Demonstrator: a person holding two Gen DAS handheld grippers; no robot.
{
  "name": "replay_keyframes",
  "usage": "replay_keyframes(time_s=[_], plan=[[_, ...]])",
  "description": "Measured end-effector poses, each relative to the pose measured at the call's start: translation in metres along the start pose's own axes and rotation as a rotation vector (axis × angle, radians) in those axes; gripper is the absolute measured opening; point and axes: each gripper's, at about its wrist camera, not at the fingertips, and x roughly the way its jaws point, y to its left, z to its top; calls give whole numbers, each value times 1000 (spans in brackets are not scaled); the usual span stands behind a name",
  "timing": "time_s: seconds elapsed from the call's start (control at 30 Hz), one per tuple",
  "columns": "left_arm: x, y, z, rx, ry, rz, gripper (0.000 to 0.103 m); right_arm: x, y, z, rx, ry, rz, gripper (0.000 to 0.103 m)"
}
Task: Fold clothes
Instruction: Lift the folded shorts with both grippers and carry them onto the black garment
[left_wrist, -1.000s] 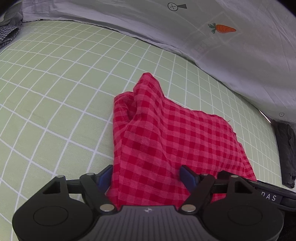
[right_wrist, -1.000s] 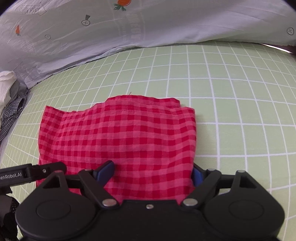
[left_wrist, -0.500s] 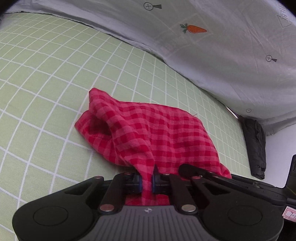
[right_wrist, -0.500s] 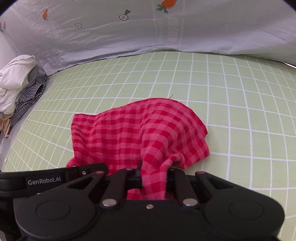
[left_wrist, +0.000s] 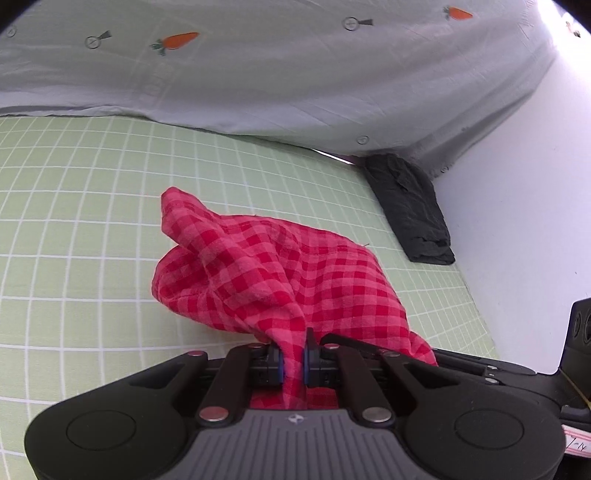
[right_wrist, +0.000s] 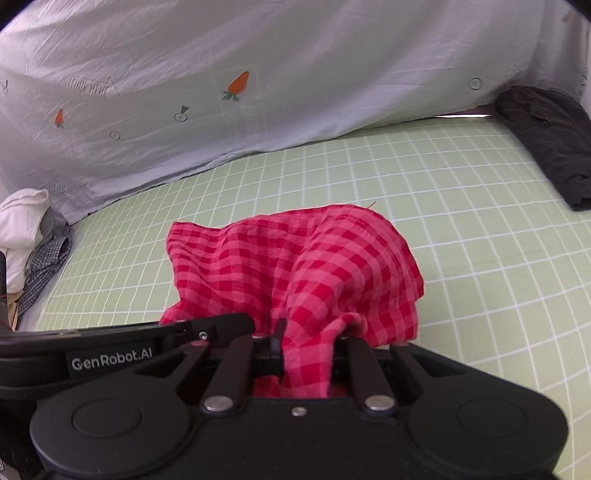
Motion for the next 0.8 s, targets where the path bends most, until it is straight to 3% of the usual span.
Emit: replay_keyframes(time_s=[0.17, 0.37, 0.57, 0.8], plan=[[20, -82, -5, 82, -37, 10, 9, -38, -69, 3, 58, -48, 9, 12], [58, -176, 4, 105, -83, 23, 9, -75, -159, 12, 11, -98, 22, 12], [106, -250, 26, 108, -107, 22, 9, -99, -237, 33, -63, -157, -10, 12], [165, -311, 76, 213, -124, 8, 9, -108, -313, 68, -89, -233, -70, 13]])
